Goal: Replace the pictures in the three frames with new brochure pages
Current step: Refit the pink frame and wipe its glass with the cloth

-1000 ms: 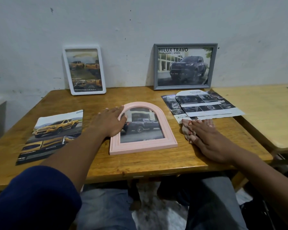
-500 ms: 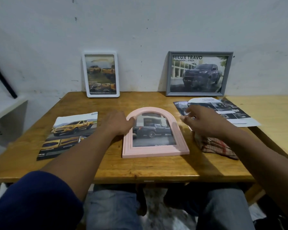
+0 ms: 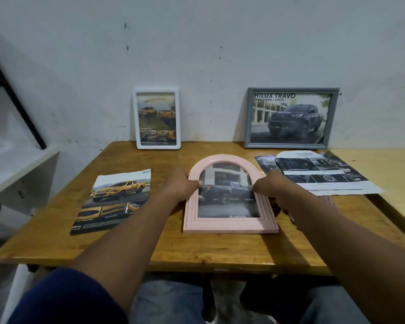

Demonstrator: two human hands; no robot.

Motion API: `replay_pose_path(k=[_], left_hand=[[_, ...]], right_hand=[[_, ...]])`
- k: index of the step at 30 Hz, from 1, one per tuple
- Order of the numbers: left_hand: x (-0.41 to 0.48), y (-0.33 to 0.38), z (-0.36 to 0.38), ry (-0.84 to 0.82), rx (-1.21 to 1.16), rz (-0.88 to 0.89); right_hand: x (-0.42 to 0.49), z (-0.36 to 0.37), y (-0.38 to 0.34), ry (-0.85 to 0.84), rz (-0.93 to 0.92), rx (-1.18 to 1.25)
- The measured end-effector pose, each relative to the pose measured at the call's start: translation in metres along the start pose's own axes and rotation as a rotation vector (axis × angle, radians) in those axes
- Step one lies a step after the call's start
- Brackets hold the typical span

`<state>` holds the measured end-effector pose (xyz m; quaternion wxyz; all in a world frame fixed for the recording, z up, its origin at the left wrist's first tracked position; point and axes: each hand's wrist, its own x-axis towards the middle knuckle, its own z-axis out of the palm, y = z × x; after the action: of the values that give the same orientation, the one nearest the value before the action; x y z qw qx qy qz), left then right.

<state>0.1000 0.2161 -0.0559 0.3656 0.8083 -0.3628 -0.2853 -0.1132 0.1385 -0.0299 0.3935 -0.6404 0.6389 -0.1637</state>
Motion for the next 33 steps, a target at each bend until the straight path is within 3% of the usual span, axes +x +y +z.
replay_pose_path(k=[2,5,9,13,24,33], left_hand=[[0.003,0.002,-0.005,-0.014,-0.179,-0.005],[0.011,0.013,-0.016,0.053,-0.353,0.114],[0.029,0.041,-0.033,0.238,-0.271,0.344],[0.062,0.065,-0.041,0.323,-0.263,0.414],[0.186,0.091,-0.028,0.387,-0.172,0.411],[0.212,0.090,-0.004,0.498,0.064,0.454]], right_hand=[[0.004,-0.005,-0.002,-0.017,-0.006,0.107],[0.014,-0.014,-0.015,0.010,-0.170,0.215],[0.030,-0.029,-0.043,0.097,-0.393,0.258],[0.063,-0.033,-0.071,0.171,-0.539,0.200],[0.185,-0.015,-0.119,0.203,-0.487,0.135],[0.216,0.000,-0.127,0.364,-0.457,0.035]])
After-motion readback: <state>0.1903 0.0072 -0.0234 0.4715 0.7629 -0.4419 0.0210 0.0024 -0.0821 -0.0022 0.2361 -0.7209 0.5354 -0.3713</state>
